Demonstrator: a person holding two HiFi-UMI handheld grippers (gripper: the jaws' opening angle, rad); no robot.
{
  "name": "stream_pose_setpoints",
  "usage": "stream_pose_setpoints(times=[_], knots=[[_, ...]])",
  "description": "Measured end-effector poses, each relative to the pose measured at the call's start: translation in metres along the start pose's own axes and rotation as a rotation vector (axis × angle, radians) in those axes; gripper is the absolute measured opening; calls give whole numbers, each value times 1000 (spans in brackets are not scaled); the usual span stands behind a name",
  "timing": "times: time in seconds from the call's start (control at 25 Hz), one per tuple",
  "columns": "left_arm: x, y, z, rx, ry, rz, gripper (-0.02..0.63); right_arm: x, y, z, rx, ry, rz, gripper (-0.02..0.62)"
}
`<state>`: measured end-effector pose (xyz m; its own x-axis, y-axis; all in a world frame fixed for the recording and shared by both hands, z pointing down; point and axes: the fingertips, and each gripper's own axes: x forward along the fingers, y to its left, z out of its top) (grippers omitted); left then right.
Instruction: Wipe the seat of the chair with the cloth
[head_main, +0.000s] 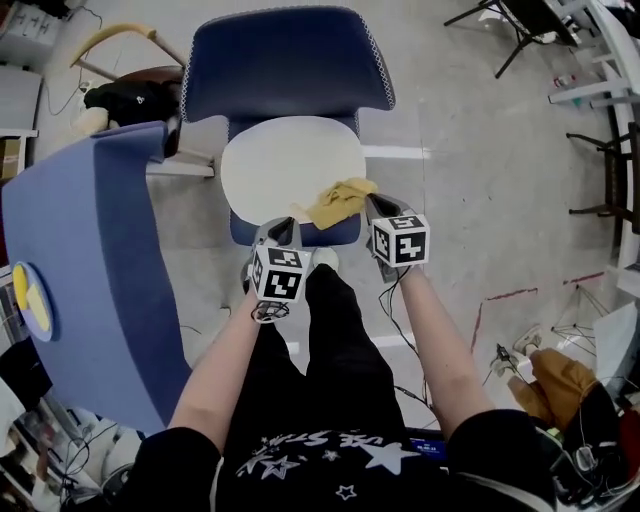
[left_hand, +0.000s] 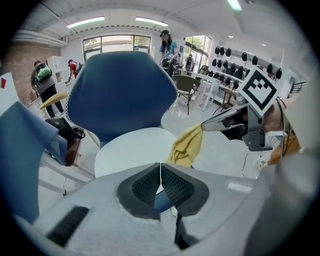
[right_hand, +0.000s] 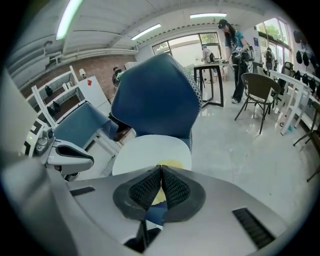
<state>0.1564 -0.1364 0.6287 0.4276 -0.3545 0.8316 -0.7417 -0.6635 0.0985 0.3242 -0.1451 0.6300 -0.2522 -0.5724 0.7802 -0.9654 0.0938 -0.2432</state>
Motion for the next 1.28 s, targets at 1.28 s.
stream_pose_setpoints(times=[1.28], knots=[[-338,92,-83,141,-390,-190,21,-257,322,22,54,-434,-165,6]])
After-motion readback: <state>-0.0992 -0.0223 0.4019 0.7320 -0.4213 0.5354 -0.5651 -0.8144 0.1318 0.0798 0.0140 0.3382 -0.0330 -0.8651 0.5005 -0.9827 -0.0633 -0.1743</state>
